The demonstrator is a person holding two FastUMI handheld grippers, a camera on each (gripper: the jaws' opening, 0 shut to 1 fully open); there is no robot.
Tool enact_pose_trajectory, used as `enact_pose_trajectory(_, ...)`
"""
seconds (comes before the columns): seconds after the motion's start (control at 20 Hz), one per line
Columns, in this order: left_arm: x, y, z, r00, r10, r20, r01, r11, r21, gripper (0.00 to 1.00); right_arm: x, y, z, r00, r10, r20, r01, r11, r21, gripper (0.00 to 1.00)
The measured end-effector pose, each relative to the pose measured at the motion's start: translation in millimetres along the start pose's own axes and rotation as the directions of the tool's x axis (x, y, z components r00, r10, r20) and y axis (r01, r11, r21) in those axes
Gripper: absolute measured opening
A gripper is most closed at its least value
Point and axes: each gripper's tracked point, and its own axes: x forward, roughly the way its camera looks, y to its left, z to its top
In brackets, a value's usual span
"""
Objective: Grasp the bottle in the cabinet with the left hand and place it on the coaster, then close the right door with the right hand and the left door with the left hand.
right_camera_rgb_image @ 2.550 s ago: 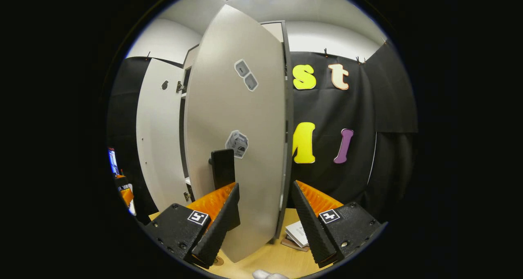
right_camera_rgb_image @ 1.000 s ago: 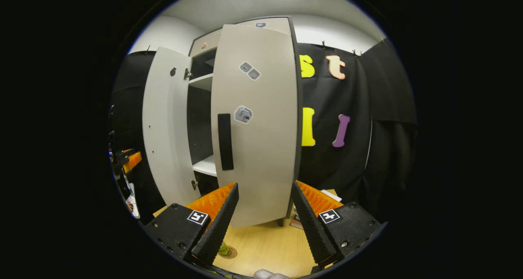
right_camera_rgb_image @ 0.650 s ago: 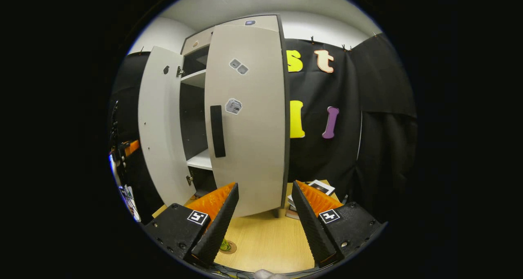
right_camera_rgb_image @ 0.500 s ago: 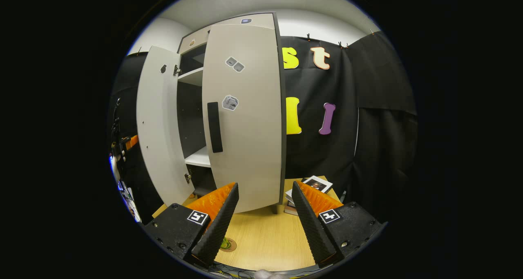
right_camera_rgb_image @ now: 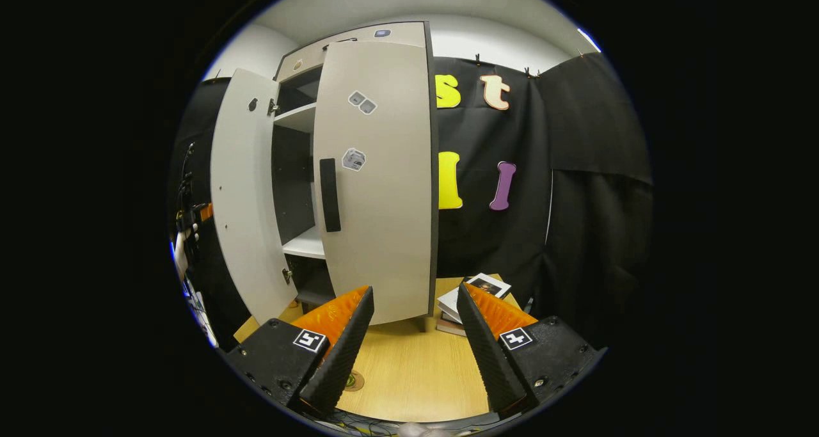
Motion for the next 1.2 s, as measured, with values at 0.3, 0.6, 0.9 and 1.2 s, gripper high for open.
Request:
enact_pose_trajectory(0.3, -7.6, -19.2, 1.7, 1.0, -0.02, 0.009, 0.02, 1.0, 0.021, 0.9, 4.3, -2.8, 7.1, 1.0, 0.027, 0.009, -0.027, 1.0, -0.009, 0.81)
enact_pose_trajectory(0.6, -17.7, -69.9, 4.5, 0.995, -0.095, 0.012, 0.095, 0.995, 0.013, 0.9, 7.4, -12.7, 11.2, 0.999, 0.042, 0.012, -0.042, 0.999, -0.015, 0.81)
enact_pose_trajectory(0.9, -17.2, -128.3, 2.6, 0.981, -0.195, 0.006, 0.195, 0.981, -0.01, 0.9, 4.2, -23.4, 8.6, 0.999, 0.035, 0.004, -0.035, 0.999, -0.021, 0.81)
enact_pose_trajectory(1.2, -6.7, -184.8, -7.6, 0.961, -0.275, -0.025, 0.275, 0.961, 0.024, 0.96, -4.5, -34.8, 9.7, 1.0, 0.004, 0.009, -0.003, 1.0, -0.021, 0.81)
